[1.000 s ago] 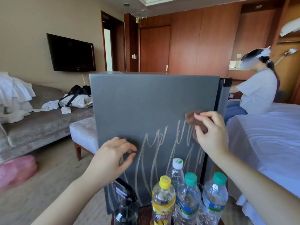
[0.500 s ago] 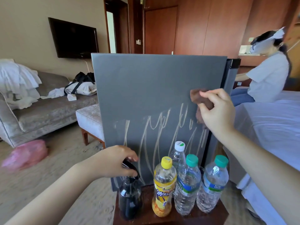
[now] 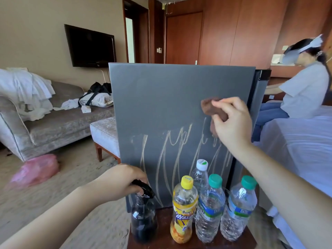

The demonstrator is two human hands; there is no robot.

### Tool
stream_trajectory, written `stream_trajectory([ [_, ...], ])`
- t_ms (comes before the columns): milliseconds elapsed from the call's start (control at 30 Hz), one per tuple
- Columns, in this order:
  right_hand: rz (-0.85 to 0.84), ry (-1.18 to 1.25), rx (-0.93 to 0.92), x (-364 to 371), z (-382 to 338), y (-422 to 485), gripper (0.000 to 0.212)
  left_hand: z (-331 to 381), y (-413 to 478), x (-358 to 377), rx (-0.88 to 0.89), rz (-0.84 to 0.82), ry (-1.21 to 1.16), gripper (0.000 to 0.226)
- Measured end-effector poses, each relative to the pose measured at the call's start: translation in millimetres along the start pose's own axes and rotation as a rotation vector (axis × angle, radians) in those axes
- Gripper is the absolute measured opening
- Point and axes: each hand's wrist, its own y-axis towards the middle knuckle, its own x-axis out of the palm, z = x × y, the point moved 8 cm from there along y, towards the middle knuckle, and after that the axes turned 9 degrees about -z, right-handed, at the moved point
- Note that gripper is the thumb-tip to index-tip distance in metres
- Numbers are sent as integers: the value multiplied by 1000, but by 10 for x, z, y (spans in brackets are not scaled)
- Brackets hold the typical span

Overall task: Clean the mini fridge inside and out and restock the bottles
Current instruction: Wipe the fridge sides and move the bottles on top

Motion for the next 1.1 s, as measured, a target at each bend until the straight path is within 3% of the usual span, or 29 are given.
stream_trajectory([
  [133, -229, -96, -199, 440, -251, -500, 45, -38, -97, -35, 20, 38, 37, 6],
  [233, -345, -75, -190, 549, -258, -543, 45, -19, -126, -140, 43, 32, 59, 8],
  [400, -339, 92, -53, 491, -265, -471, 39, 148, -282, -657, 69, 73, 43, 8],
  [500, -333, 159, -21, 478, -302, -384, 37, 295, -399, -1208, 85, 175, 70, 5],
  [633, -357, 282, -27, 450, -364, -237, 37, 599, -492, -2155, 113, 362, 161, 17],
  [800, -496, 507, -55, 328, -690, -33, 58, 817, -468, -3184, 16, 509, 262, 6],
  [900, -538, 519, -78, 183, -848, 134, 58, 924, -379, -3668, -18, 581, 317, 14],
  [1100, -468, 416, -130, -52, -952, 353, 47, 1066, -144, -4379, -42, 749, 368, 23],
])
